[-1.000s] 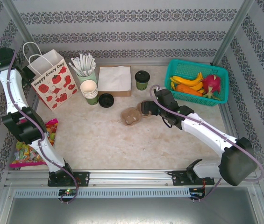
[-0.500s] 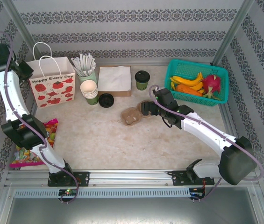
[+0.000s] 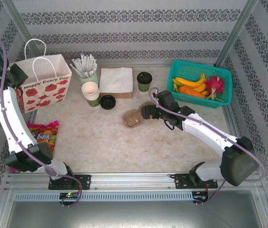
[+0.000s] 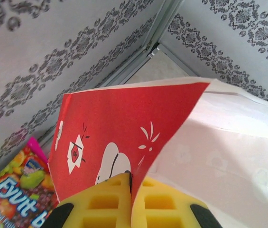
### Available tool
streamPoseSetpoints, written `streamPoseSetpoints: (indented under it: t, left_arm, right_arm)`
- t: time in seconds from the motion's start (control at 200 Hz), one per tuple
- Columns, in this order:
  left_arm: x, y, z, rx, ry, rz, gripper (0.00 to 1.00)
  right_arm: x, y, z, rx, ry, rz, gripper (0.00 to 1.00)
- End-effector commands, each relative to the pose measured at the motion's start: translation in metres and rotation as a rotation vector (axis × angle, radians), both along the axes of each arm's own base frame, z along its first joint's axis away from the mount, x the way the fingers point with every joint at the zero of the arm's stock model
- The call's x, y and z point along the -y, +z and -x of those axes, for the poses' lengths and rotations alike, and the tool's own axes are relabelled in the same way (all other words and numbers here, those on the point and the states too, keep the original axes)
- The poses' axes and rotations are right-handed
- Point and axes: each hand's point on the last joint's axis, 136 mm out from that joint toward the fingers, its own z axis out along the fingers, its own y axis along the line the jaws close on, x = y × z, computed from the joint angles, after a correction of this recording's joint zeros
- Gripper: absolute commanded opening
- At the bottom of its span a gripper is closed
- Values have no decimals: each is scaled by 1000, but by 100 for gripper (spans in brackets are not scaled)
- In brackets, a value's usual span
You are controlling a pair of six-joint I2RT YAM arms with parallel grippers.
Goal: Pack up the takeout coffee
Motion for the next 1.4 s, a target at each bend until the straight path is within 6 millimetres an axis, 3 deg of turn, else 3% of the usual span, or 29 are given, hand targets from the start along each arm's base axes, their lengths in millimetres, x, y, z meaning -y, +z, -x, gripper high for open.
streamPoseSetpoints:
  t: [0.0, 0.15, 0.405, 0.734, 0.994, 1.214, 1.284, 1.349, 1.394]
  left_arm:
    - [15, -11, 36, -85, 0, -12, 0]
    - [43, -25, 58, -99, -38, 23, 0]
    - [88, -71, 79, -209, -139, 140, 0]
    - [145, -109, 74, -297, -292, 229, 0]
    - [194, -128, 57, -288, -375, 295, 0]
    - [239, -147, 38, -299, -505, 365, 5]
    - [250, -147, 34, -301, -543, 364, 13]
    - [253, -147, 32, -296, -563, 351, 26]
    - [253, -146, 33, -297, -576, 342, 34]
  right_arm:
    - [-11, 6, 0, 1, 58, -2, 98]
    - [-11, 5, -6, 7, 43, 1, 98]
    - [-14, -1, -13, 1, 50, 11, 98]
    - [-36, -35, -6, -171, 173, -4, 97]
    - [-43, -65, -4, -311, 225, 47, 87]
    - [-44, -74, -16, -322, 260, 118, 74]
    - [-42, -80, -20, -329, 260, 148, 69]
    - [-40, -85, -24, -334, 254, 174, 52]
    - [-41, -86, -27, -335, 260, 181, 46]
